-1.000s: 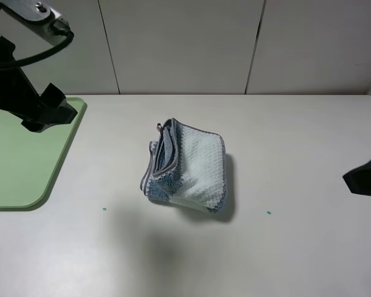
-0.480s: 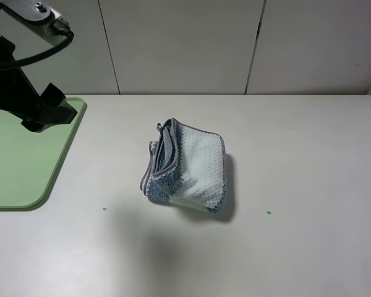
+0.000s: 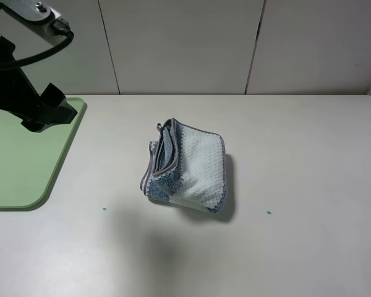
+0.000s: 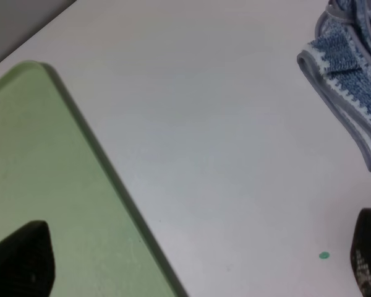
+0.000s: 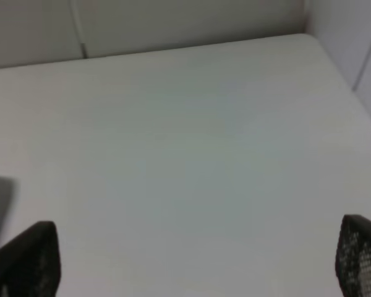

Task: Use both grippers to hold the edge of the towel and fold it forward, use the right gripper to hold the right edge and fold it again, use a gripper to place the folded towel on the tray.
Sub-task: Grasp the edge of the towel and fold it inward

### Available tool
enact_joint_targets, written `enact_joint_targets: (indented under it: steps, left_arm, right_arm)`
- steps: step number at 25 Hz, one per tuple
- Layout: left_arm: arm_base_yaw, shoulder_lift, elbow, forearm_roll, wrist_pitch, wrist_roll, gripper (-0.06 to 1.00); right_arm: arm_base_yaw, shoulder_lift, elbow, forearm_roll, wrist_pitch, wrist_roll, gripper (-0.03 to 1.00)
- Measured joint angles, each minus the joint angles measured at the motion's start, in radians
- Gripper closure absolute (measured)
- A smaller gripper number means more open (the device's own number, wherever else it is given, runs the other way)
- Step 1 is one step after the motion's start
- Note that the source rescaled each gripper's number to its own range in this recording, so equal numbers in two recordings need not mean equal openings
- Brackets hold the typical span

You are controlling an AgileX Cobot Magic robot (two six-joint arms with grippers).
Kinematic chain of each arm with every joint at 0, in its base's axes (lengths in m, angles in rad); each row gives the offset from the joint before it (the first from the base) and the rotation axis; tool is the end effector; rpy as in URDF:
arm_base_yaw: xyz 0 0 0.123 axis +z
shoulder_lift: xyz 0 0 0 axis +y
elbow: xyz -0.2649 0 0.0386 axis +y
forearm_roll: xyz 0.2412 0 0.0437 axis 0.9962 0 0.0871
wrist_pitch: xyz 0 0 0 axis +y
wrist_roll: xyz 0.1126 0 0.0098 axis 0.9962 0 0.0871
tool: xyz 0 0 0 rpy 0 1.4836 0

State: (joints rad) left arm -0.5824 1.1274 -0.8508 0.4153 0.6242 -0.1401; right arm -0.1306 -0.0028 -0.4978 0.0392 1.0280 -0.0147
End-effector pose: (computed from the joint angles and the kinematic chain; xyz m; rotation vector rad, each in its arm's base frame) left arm 0.2183 -0.1119 0.2784 0.7783 2.1828 0.0879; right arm 0.0281 0.0001 0.2668 0.1154 2.0074 -0.0460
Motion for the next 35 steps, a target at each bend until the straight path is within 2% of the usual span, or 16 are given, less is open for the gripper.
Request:
enact_joint_targets:
  steps: [3, 35]
  left_arm:
    - [0.0, 0.0, 0.0, 0.0, 0.0, 0.0, -0.04]
    - [0.0, 0.0, 0.0, 0.0, -0.003, -0.004, -0.04]
  right_arm:
    - [-0.023, -0.002, 0.0, -0.003, 0.0, 0.002, -0.03]
    - [-0.023, -0.004, 0.0, -0.003, 0.0, 0.002, -0.03]
